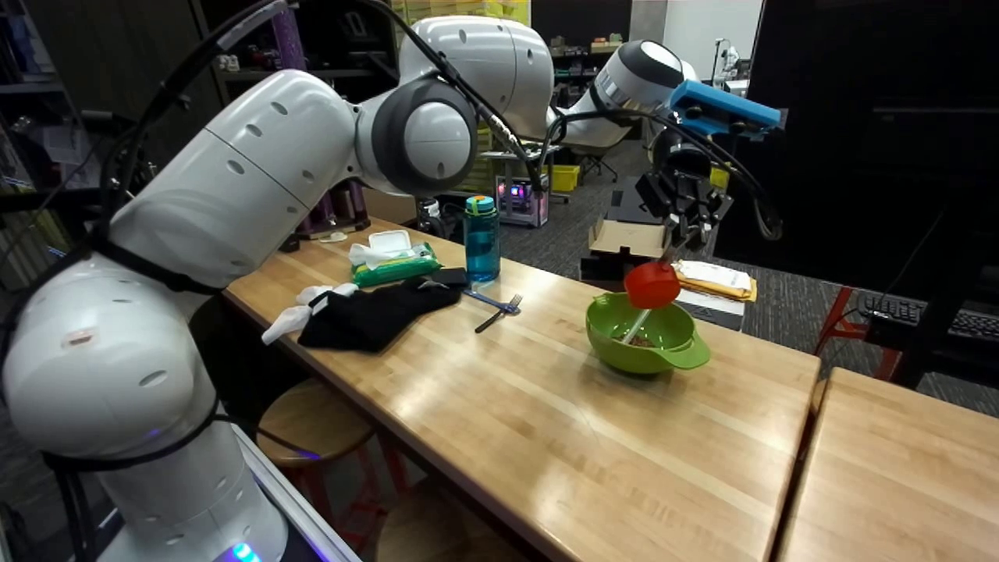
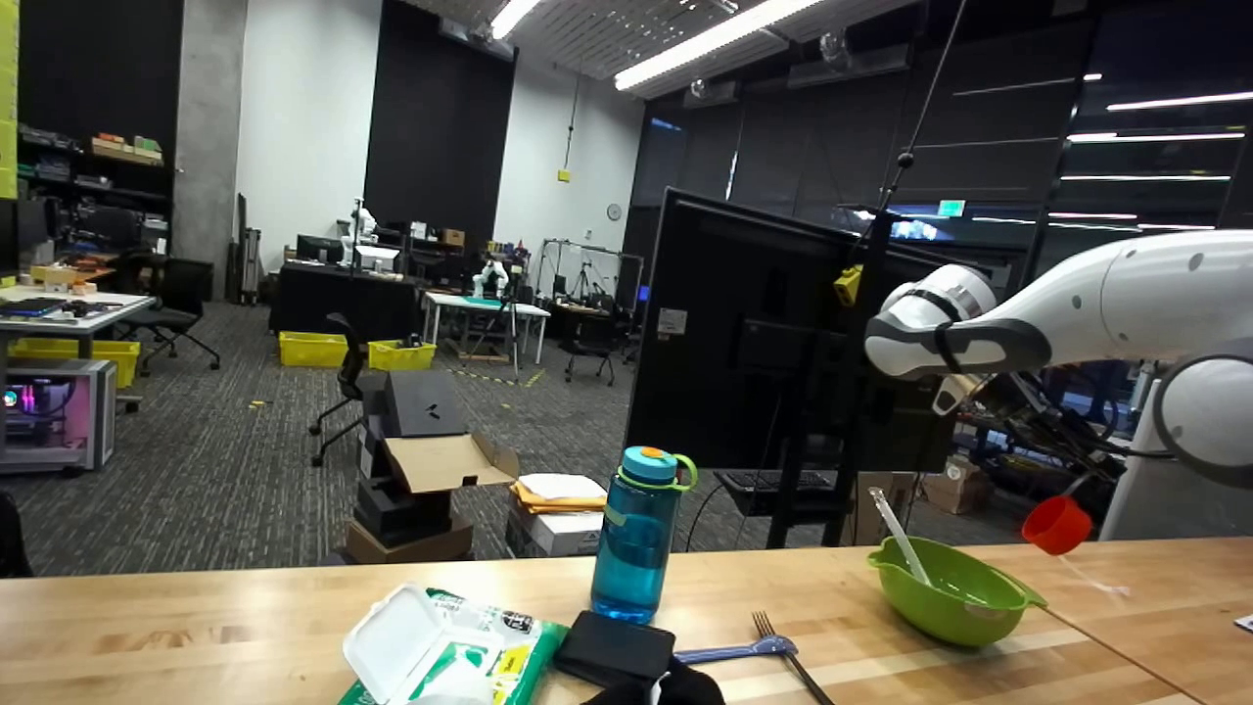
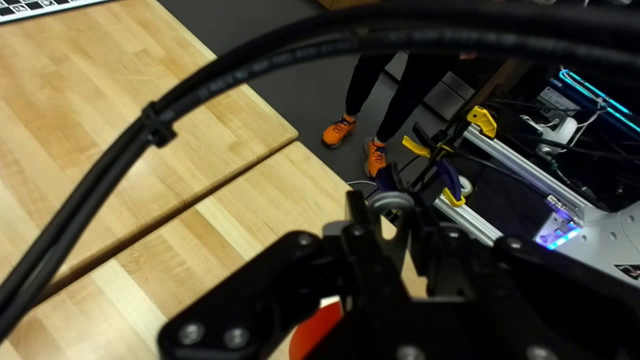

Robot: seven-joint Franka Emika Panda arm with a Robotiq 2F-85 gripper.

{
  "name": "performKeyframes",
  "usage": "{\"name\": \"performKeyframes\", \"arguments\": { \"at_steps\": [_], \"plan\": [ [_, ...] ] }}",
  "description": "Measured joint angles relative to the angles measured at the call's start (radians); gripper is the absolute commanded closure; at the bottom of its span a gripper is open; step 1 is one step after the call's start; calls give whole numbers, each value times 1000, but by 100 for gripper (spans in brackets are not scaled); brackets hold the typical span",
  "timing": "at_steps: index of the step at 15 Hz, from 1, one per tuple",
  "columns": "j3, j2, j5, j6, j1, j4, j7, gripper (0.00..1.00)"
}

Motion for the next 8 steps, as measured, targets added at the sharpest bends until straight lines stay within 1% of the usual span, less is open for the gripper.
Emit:
{"name": "performKeyframes", "arguments": {
  "at_steps": [8],
  "plan": [
    [-7, 54, -1, -65, 0, 95, -71, 94]
  ]
}}
